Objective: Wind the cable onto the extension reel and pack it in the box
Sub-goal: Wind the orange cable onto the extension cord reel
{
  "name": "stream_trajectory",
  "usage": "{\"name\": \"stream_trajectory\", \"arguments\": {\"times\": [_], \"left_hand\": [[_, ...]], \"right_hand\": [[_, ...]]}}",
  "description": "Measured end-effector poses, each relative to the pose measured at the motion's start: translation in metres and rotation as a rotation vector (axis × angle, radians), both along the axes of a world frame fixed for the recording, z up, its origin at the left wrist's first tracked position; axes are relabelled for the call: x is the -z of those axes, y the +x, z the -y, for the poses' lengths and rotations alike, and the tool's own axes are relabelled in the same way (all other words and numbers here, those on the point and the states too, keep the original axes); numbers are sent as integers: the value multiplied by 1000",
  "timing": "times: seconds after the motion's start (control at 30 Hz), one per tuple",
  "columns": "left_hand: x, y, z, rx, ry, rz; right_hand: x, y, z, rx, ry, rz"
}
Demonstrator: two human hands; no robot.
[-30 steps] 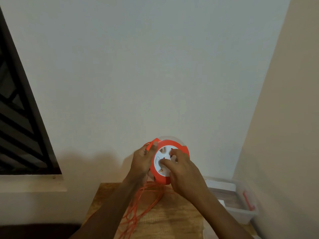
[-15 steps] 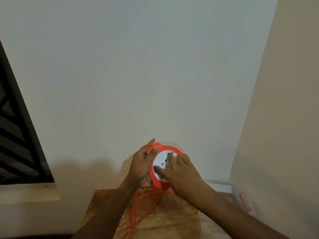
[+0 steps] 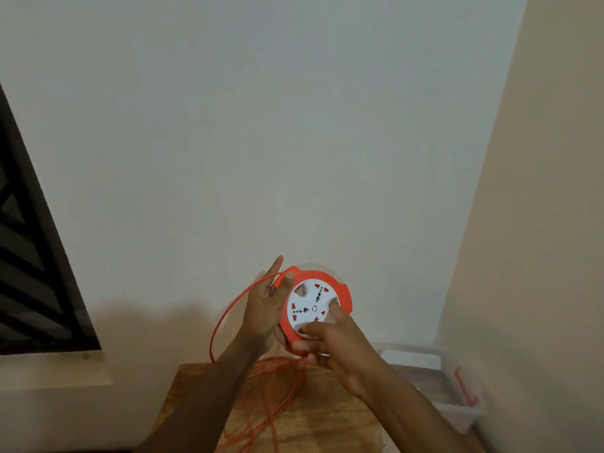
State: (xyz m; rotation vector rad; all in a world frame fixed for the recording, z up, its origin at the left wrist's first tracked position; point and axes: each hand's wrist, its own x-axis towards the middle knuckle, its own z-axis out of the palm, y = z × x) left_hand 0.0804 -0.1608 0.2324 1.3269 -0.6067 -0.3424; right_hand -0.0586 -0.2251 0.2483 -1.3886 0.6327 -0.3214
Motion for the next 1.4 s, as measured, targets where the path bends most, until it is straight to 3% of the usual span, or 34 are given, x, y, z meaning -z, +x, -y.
{"name": "stream_trajectory", "arguments": {"times": [0.1, 0.2, 0.3, 0.4, 0.7, 0.8, 0.87, 0.9, 1.0, 1.03, 1.07, 1.1, 1.2, 1.27, 1.4], "left_hand": [[-1, 4, -4, 4, -6, -60], [-2, 8, -6, 47, 36, -97], [-2, 8, -6, 78, 90, -64], [-2, 9, -3, 98, 98, -57], [-8, 9, -5, 82, 87, -2], [-10, 4, -3, 89, 51, -20], [-10, 3, -1, 72, 41, -15], [-10, 4, 0, 59, 36, -11], [-7, 7, 0, 25, 14, -56], [-6, 8, -1, 16, 19, -71], [-6, 9, -2, 16, 27, -79], [-5, 10, -2, 22, 30, -83], [-6, 10, -1, 40, 37, -82], [-7, 9, 0, 50, 50, -66], [-10, 7, 0, 81, 80, -29]], "right_hand": [[6, -10, 12, 86, -785, -55], [3, -20, 25, -48, -1479, -105], [-5, -19, 26, -305, -1736, -140], [-11, -17, 23, -391, -1943, -214], [-13, -12, 15, -218, -2084, -427], [-16, -5, 19, -113, -1903, -519], [-14, -1, 18, -101, -1638, -510], [-15, 0, 18, -88, -1401, -435], [-21, -5, 16, -73, -401, -119], [-20, -7, 15, -69, -245, -60], [-18, -9, 13, -64, -241, -55], [-15, -11, 11, -47, -405, -77], [-4, -17, 13, 31, -1259, -106], [-7, -19, 17, -52, -1668, -91], [-15, -17, 22, -279, -1912, -129]]}}
